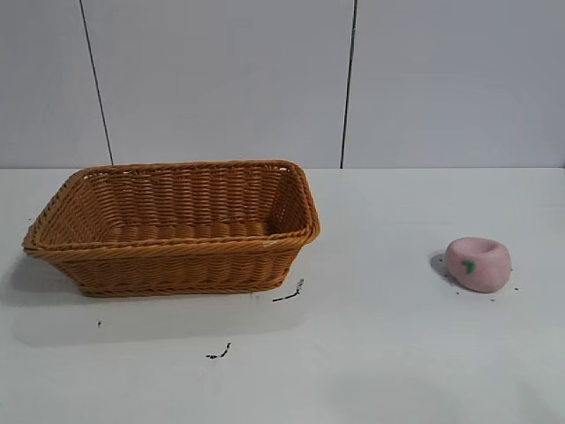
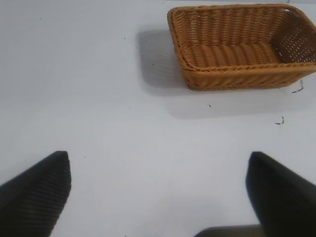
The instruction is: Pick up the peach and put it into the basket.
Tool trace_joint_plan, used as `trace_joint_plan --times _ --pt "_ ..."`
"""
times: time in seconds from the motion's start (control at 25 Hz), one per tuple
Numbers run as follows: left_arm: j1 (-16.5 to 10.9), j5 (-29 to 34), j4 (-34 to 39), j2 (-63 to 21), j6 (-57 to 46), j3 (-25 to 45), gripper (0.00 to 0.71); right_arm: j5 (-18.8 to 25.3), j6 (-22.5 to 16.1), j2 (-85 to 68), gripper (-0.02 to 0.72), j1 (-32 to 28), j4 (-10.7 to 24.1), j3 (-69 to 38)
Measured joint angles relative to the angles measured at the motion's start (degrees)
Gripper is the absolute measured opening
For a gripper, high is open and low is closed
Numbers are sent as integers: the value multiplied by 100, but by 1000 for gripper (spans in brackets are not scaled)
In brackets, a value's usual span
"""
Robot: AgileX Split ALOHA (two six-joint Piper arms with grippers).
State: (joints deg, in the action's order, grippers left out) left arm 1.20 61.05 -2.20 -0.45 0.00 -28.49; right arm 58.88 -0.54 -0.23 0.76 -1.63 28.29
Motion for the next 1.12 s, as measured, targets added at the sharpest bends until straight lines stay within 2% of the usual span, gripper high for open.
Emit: trace_joint_plan --times 0.56,0.84,1.12 --pt "0 0 0 0 0 0 693 -67 0 360 695 0 65 194" --pt "0 0 0 0 0 0 693 -762 0 2827 695 0 63 1001" --pt "0 0 0 0 0 0 693 -1093 0 5861 695 0 39 2334"
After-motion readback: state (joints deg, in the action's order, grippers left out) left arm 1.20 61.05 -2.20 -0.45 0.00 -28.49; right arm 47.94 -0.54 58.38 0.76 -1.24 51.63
